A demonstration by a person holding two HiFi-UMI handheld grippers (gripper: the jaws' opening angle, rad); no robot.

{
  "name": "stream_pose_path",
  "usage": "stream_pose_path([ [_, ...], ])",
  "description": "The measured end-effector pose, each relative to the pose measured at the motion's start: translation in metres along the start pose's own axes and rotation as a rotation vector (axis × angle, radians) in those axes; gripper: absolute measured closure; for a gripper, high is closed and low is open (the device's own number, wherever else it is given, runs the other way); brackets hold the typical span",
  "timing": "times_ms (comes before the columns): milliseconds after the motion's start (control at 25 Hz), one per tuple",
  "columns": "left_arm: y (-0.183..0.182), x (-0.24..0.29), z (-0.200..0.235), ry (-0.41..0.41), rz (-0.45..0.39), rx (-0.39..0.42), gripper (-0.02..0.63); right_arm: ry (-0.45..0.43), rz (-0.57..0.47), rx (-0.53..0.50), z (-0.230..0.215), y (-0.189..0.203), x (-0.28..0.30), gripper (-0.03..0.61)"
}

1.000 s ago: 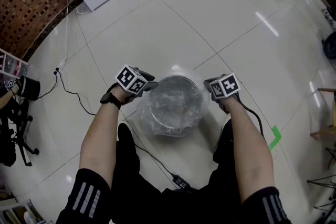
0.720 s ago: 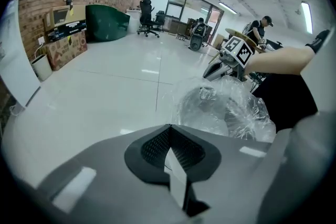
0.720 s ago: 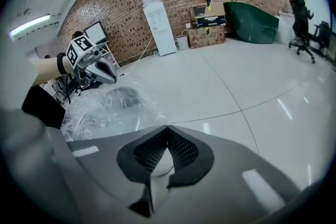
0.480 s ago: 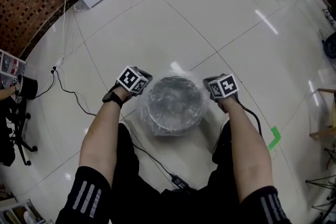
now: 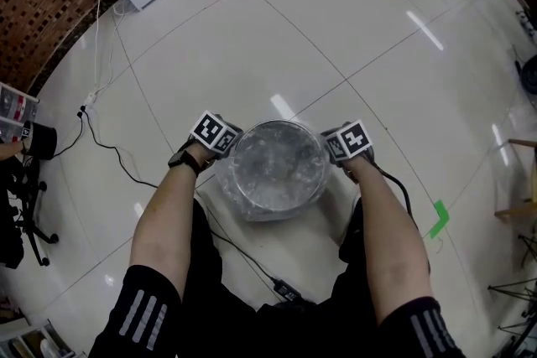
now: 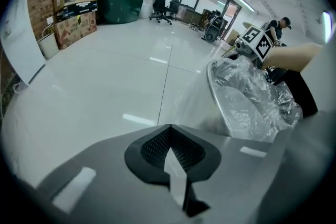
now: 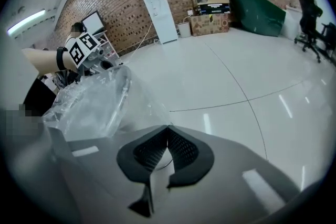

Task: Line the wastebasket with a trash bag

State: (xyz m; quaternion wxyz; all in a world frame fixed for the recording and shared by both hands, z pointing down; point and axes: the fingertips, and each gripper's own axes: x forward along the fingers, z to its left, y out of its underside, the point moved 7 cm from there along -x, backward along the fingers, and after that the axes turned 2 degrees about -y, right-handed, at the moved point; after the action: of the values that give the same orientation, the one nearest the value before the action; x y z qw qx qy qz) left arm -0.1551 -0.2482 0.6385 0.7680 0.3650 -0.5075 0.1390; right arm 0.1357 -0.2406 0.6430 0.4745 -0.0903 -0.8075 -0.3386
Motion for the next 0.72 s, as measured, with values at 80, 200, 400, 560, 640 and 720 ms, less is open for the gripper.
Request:
stream_pose_path([
  [80,0.004,0.005,-0.004,0.011,0.026,0.011,0.618,-0.015,0.024,-0.032,0.006,0.002,0.005,0.571],
  [200,0.007,0.006,-0.006,0.009,0.040,0.014,0.618,-0.014,0.029,-0.021,0.007,0.007,0.004,0.568],
  [400,-0.001,-0.018,0.003,-0.073,-0.010,0.038,0.618,0.047,-0.065,-0.037,-0.002,-0.004,-0.020,0.495],
  [560,-0.012,-0.051,0.008,-0.155,-0.080,0.051,0.617,0.107,-0.143,-0.013,-0.015,-0.004,-0.045,0.473],
  [640,-0.017,-0.068,0.008,-0.180,-0.117,0.050,0.617,0.118,-0.164,-0.013,-0.016,-0.004,-0.058,0.468],
  [720,-0.019,-0.077,0.003,-0.164,-0.125,0.052,0.615,0.132,-0.163,-0.020,-0.013,-0.003,-0.069,0.468],
])
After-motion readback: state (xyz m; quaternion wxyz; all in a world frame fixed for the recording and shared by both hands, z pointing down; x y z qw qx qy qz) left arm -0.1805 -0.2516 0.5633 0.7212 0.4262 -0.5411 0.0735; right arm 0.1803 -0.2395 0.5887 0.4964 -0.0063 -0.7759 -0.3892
